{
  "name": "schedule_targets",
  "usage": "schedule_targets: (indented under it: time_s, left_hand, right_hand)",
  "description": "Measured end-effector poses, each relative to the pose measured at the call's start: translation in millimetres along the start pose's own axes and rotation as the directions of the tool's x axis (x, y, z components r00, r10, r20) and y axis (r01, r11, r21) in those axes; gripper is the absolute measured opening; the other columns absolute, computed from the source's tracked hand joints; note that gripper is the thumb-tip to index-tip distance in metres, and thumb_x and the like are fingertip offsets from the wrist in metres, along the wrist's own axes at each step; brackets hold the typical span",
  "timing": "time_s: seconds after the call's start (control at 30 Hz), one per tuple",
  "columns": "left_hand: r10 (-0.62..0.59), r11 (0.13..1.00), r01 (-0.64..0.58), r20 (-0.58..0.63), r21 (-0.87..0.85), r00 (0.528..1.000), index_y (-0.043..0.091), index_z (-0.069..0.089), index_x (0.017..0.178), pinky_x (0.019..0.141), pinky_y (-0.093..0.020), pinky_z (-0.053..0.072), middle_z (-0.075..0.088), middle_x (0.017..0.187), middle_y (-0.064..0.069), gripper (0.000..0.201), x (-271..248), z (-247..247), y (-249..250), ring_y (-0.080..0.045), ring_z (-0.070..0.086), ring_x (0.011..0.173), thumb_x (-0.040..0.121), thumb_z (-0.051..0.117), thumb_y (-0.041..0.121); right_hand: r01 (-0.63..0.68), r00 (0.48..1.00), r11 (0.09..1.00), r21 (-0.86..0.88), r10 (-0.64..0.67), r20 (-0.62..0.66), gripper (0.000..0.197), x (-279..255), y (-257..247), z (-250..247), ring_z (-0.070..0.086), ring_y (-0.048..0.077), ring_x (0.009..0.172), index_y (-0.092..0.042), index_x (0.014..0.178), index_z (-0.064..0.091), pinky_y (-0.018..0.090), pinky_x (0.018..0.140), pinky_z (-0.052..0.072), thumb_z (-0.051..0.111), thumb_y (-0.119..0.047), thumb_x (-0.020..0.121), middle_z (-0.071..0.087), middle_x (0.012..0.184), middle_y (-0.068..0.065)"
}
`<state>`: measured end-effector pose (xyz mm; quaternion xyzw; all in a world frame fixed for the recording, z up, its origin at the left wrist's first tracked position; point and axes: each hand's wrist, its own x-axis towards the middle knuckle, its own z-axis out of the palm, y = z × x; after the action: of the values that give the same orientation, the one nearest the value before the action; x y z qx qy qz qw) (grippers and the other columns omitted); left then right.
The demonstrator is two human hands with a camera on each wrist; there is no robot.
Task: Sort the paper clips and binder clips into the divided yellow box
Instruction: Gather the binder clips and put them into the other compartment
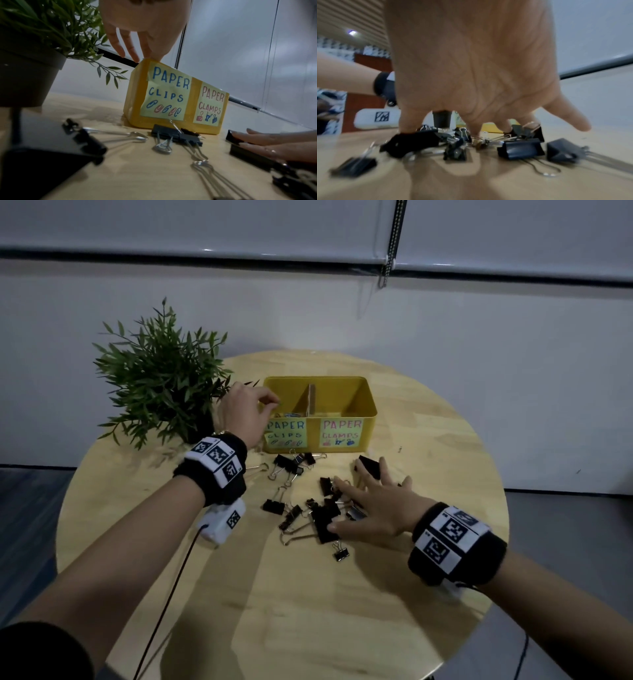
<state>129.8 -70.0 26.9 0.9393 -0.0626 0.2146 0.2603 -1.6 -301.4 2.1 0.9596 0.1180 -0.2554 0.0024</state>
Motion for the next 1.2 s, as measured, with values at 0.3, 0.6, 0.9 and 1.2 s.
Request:
schedule_targets:
  time_s: [0.3, 0.6, 0.9, 1.2]
  left_hand:
    - [0.051, 0.996, -0.051, 0.006, -0.071, 0.999, 0.014, 0.073, 0.105, 0.083, -0.034, 0.046, 0.074, 0.099, -0.007, 0.029, -7.6, -3.2, 5.1, -0.027, 0.062, 0.095, 0.096, 0.051, 0.03]
    - [0.072, 0.997, -0.079, 0.254, 0.02, 0.964, 0.009, 0.067, 0.084, 0.068, -0.036, 0.053, 0.069, 0.081, -0.006, 0.036, -36.0, -51.2, 6.7, -0.021, 0.063, 0.072, 0.099, 0.038, 0.023]
    - [-0.342, 0.92, 0.065, 0.713, 0.385, 0.612, 0.011, 0.022, 0.148, 0.108, -0.039, 0.038, 0.018, 0.154, -0.018, 0.062, -65.7, -58.6, -5.1, -0.034, 0.033, 0.136, 0.098, 0.043, 0.039]
    - [-0.298, 0.954, 0.147, 0.785, 0.261, 0.543, 0.028, 0.028, 0.146, 0.087, -0.039, 0.054, 0.025, 0.148, -0.011, 0.079, -72.1, -38.9, 5.2, -0.033, 0.049, 0.122, 0.081, 0.069, 0.044]
  right_hand:
    - [0.113, 0.98, 0.989, -0.095, -0.126, -0.154, 0.089, 22.3, -46.9, -29.3, -0.01, 0.039, 0.147, -0.038, 0.151, -0.004, 0.071, 0.11, 0.004, 0.027, -0.081, 0.08, -0.015, 0.161, 0.004]
    - [0.221, 0.973, 0.968, -0.116, -0.21, 0.099, 0.094, 57.5, -74.6, -18.8, -0.017, 0.035, 0.147, -0.048, 0.148, -0.002, 0.069, 0.112, 0.008, 0.028, -0.091, 0.068, -0.025, 0.159, -0.004]
    - [0.096, 0.97, 0.967, 0.237, -0.037, -0.241, 0.095, -12.6, -5.6, -39.1, 0.034, 0.032, 0.139, -0.045, 0.15, 0.006, 0.05, 0.111, 0.036, 0.06, -0.068, 0.075, 0.007, 0.16, 0.004]
    - [-0.209, 0.966, 0.875, 0.436, 0.256, -0.049, 0.075, -13.3, 52.8, -11.6, 0.066, 0.029, 0.082, -0.024, 0.135, 0.039, 0.039, 0.062, 0.062, 0.081, -0.035, 0.073, 0.042, 0.126, 0.011]
